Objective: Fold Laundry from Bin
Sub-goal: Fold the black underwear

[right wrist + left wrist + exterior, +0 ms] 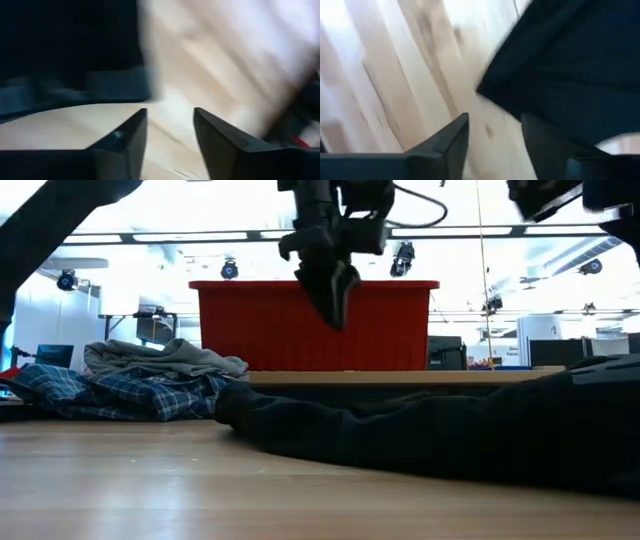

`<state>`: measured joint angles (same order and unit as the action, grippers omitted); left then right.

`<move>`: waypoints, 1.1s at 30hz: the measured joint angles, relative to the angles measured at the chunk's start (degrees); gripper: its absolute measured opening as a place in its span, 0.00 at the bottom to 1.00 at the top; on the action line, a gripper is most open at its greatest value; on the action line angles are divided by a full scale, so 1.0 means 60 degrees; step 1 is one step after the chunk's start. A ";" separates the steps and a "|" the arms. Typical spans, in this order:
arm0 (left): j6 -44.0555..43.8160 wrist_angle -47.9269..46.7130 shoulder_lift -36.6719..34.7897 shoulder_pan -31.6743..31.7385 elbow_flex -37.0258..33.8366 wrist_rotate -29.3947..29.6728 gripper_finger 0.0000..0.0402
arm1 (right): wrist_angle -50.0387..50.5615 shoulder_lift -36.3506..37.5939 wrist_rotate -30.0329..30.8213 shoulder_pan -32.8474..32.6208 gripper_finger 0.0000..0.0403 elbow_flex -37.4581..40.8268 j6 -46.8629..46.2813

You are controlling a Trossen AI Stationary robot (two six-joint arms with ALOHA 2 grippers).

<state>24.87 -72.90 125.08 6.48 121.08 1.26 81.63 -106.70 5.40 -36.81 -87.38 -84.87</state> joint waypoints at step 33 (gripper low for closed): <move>-0.7286 0.8882 -0.2368 -0.2803 -0.9071 0.0095 0.42 | -1.0716 0.2151 -0.1162 0.4149 0.02 0.5711 0.3438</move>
<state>-18.84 -19.61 110.87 -10.34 66.65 1.83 17.34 -93.80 -1.57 -11.92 -53.11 -64.24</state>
